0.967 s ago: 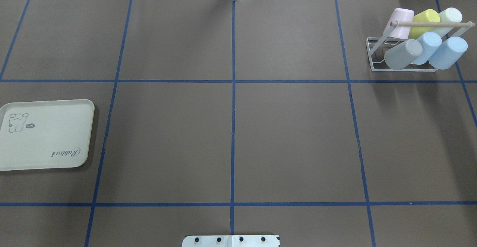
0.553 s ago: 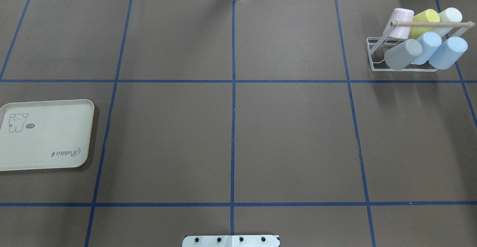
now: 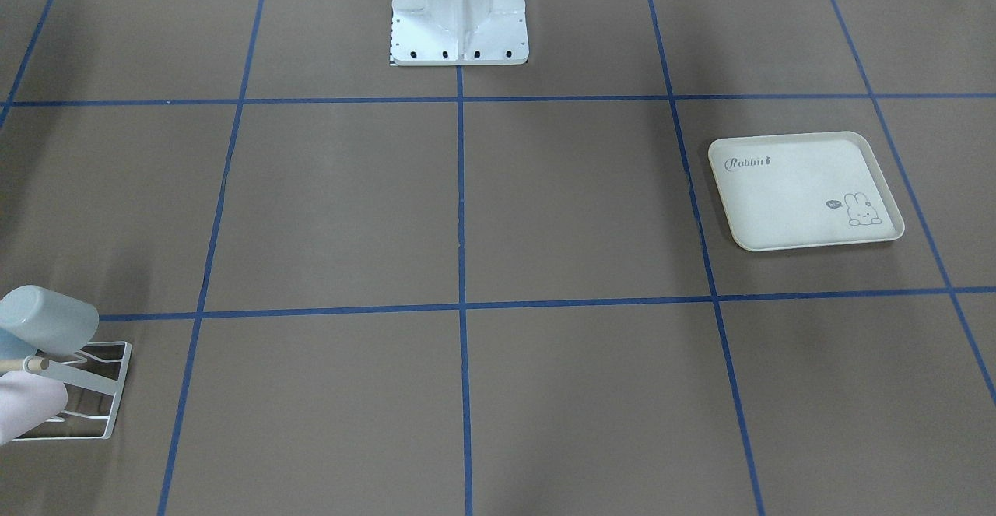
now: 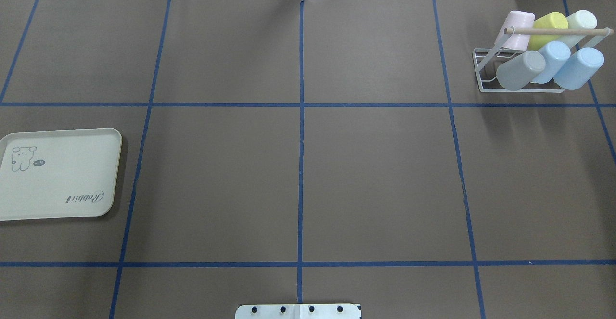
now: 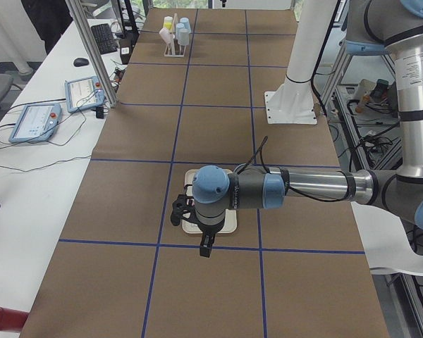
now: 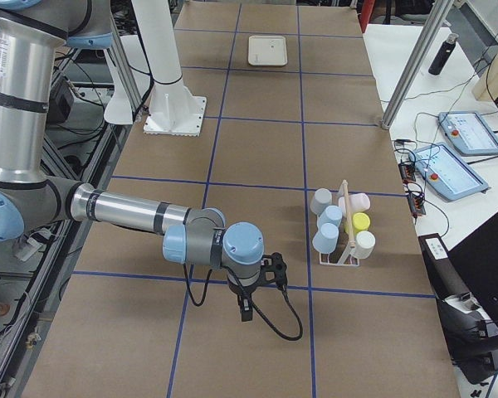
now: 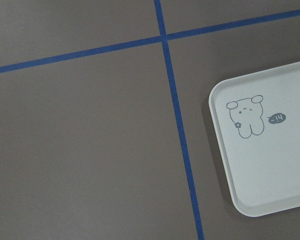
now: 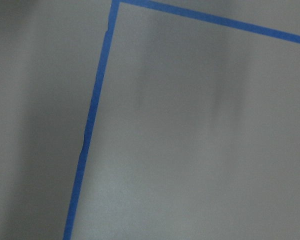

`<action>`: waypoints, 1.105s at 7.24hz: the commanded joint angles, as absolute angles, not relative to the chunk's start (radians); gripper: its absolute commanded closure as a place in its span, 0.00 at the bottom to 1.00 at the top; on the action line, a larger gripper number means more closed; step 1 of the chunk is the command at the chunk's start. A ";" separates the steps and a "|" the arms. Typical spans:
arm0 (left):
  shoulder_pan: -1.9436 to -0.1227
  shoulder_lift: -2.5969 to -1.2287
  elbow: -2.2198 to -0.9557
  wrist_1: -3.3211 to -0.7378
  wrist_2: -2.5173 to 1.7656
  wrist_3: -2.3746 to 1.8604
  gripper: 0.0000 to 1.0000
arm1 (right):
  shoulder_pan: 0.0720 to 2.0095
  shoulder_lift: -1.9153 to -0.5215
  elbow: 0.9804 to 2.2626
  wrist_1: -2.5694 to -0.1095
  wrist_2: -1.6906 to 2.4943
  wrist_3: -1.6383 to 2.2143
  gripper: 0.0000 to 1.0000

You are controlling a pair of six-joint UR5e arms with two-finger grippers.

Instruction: Transfer IKEA cup to right arm and place on rack

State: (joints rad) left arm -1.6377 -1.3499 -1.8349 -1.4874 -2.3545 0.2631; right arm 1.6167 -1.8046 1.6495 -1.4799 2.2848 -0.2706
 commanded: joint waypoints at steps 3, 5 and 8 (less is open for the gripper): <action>-1.637 -1.339 -1.830 -1.489 -2.355 0.264 0.00 | 1.617 -1.818 1.651 -1.477 2.292 -0.270 0.00; -1.638 -1.339 -1.829 -1.489 -2.355 0.264 0.00 | 1.617 -1.816 1.690 -1.479 2.293 -0.264 0.00; -1.637 -1.339 -1.833 -1.489 -2.356 0.264 0.00 | 1.617 -1.810 1.718 -1.480 2.287 -0.256 0.00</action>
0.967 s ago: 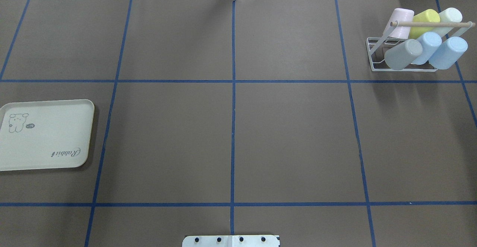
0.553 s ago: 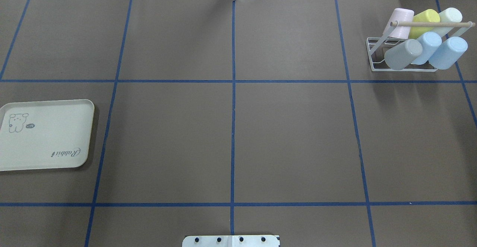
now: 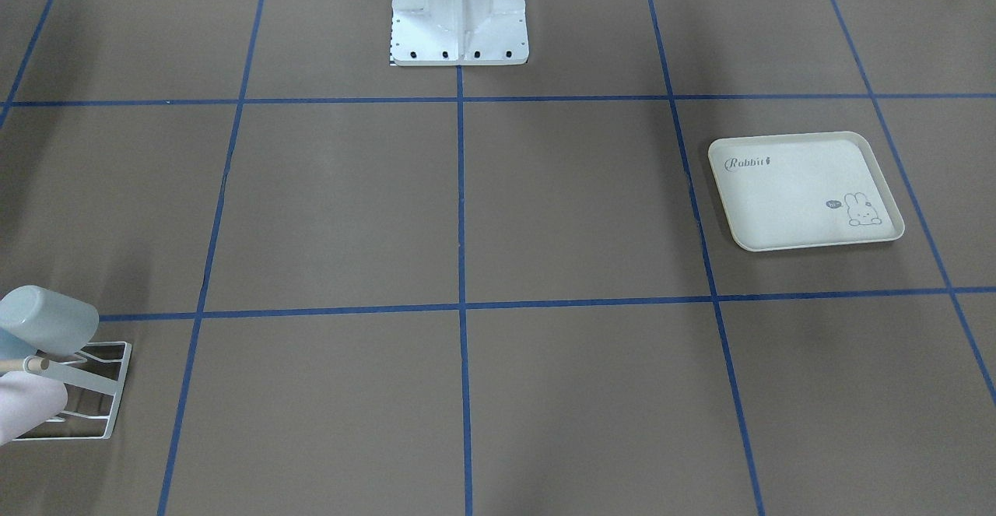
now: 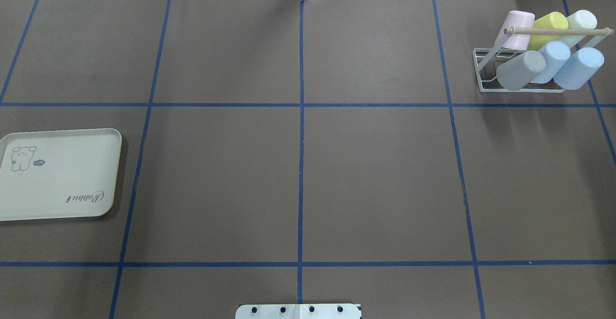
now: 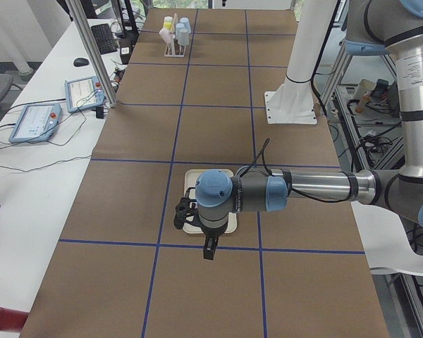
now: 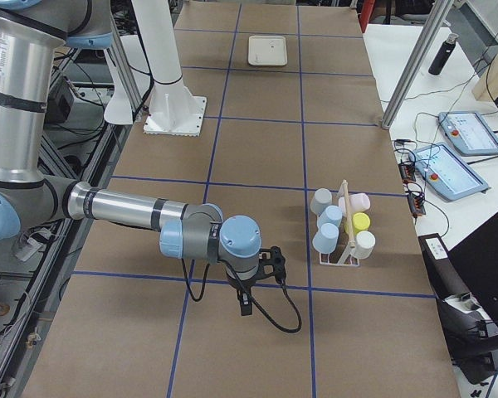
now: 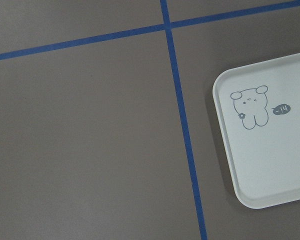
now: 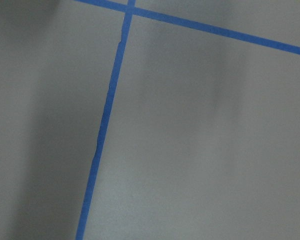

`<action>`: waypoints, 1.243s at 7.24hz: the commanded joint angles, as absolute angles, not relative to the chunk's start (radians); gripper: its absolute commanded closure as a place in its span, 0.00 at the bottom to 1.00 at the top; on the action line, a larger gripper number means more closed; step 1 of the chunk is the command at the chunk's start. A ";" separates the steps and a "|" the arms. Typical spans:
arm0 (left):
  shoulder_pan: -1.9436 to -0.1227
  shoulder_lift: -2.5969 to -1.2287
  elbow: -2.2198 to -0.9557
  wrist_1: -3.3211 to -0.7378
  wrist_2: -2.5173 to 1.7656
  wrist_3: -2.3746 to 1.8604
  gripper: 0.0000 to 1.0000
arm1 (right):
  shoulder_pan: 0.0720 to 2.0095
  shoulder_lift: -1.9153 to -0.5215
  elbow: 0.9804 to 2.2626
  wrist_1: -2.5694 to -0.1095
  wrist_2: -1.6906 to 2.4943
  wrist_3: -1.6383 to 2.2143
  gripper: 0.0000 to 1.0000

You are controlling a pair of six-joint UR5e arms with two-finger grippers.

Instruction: Transfer IKEA cup to right arm and place on rack

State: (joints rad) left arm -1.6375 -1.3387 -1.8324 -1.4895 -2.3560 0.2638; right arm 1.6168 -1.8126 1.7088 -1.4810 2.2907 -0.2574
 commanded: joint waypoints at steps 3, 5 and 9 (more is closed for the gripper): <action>-1.638 -1.338 -1.824 -1.489 -2.353 0.264 0.00 | 1.617 -1.809 1.718 -1.477 2.286 -0.259 0.00; -1.637 -1.338 -1.822 -1.489 -2.353 0.264 0.00 | 1.617 -1.807 1.720 -1.462 2.286 -0.270 0.00; -1.637 -1.318 -1.830 -1.489 -2.355 0.265 0.00 | 1.617 -1.809 1.715 -1.422 2.284 -0.261 0.00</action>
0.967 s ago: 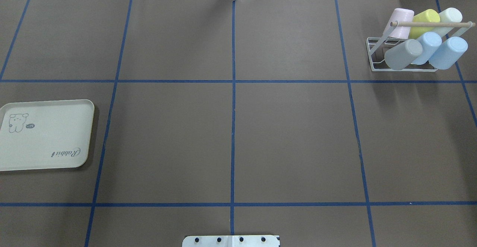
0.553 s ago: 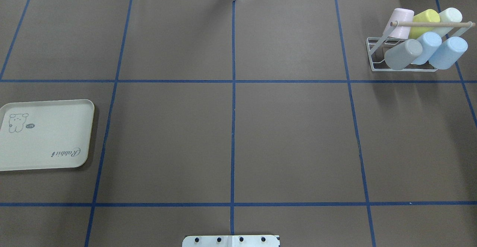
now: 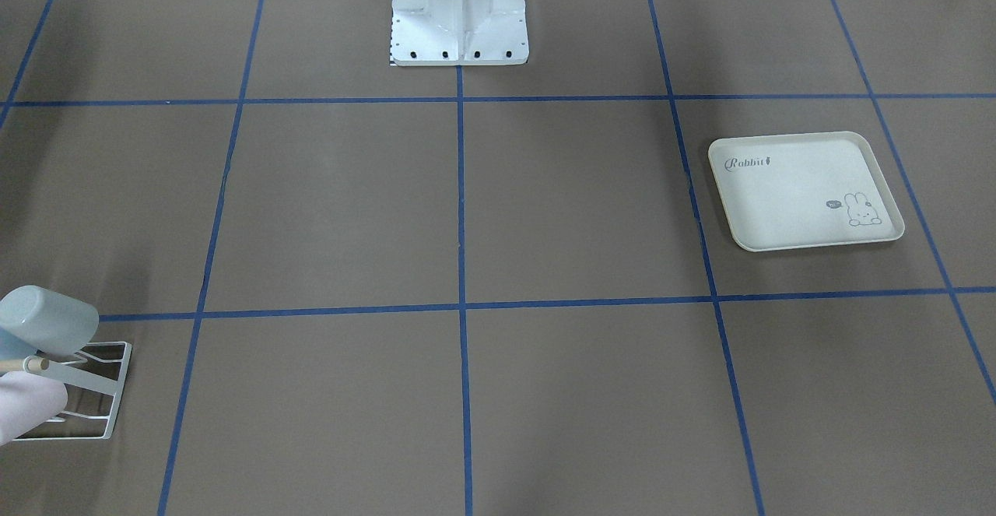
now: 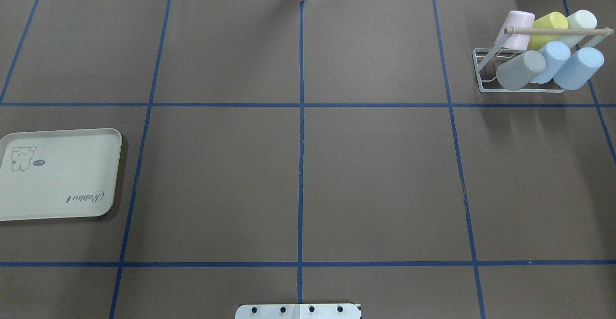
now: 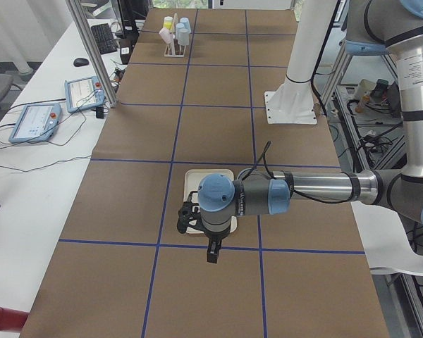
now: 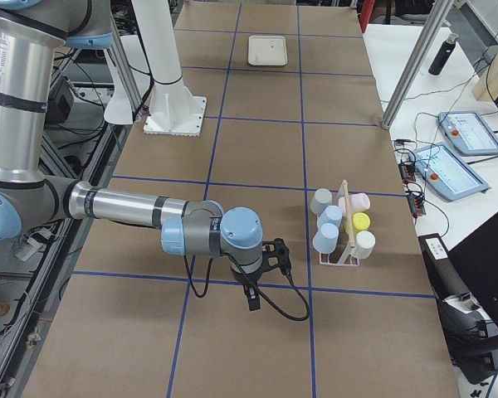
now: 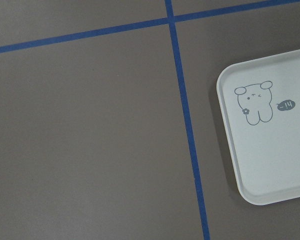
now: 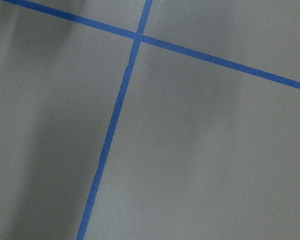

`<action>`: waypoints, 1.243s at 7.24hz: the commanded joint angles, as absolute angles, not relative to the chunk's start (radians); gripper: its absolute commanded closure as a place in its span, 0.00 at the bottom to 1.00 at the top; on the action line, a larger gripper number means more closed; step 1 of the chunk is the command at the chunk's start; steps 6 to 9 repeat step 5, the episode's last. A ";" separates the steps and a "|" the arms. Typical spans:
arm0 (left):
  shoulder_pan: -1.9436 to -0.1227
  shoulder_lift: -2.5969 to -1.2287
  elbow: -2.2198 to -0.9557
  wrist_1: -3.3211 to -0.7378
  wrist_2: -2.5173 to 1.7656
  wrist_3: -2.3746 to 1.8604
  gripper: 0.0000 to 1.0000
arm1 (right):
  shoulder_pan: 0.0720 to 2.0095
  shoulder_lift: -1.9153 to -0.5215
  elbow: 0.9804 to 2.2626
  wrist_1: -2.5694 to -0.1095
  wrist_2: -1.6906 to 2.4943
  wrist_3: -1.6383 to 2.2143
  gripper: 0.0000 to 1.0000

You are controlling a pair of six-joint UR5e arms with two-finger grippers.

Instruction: Transfer IKEA cup to right arm and place on rack

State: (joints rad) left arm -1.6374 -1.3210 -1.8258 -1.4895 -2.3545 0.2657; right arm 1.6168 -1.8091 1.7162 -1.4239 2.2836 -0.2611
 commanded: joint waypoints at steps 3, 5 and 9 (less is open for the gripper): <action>-1.637 -1.319 -1.839 -1.491 -2.355 0.265 0.00 | 1.617 -1.810 1.717 -1.419 2.284 -0.262 0.00; -1.637 -1.322 -1.841 -1.491 -2.353 0.265 0.00 | 1.615 -1.810 1.717 -1.419 2.287 -0.262 0.00; -1.637 -1.322 -1.841 -1.491 -2.353 0.265 0.00 | 1.615 -1.810 1.717 -1.419 2.287 -0.262 0.00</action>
